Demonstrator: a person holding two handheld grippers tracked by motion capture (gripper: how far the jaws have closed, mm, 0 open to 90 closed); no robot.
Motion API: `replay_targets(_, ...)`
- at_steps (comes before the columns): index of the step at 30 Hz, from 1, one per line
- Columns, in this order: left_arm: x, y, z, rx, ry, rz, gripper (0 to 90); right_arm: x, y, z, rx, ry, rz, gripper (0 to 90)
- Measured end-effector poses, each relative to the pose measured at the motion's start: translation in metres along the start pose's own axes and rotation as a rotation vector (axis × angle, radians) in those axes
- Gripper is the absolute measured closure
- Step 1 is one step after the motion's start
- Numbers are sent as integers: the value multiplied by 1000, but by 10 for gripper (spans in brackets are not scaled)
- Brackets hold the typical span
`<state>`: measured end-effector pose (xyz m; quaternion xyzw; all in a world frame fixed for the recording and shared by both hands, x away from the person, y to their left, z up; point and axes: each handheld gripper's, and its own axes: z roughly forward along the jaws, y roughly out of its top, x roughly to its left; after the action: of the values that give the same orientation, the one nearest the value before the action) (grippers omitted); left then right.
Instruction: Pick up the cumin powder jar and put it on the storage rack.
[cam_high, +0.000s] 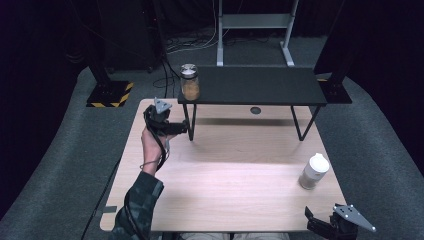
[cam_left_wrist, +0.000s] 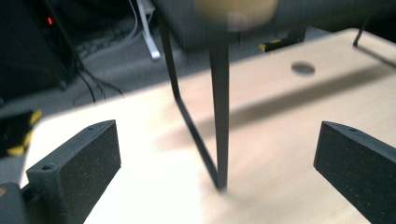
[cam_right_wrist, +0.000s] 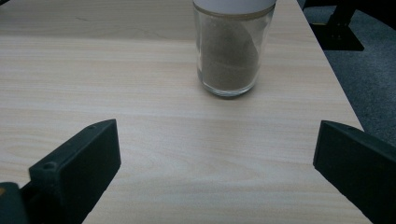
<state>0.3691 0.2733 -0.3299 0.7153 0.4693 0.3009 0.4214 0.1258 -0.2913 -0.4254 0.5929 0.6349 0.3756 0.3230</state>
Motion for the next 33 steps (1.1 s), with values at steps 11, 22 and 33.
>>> replay_targets(11,-13,-80,-5,140,21,-7,0,1,0,0,-7,10,-5,0)
replay_targets(22,-15,-125,-7,210,21,-44,0,2,0,0,-7,13,-14,0)
replay_targets(33,-16,-124,-3,255,16,-50,2,2,0,0,-9,2,-13,0)
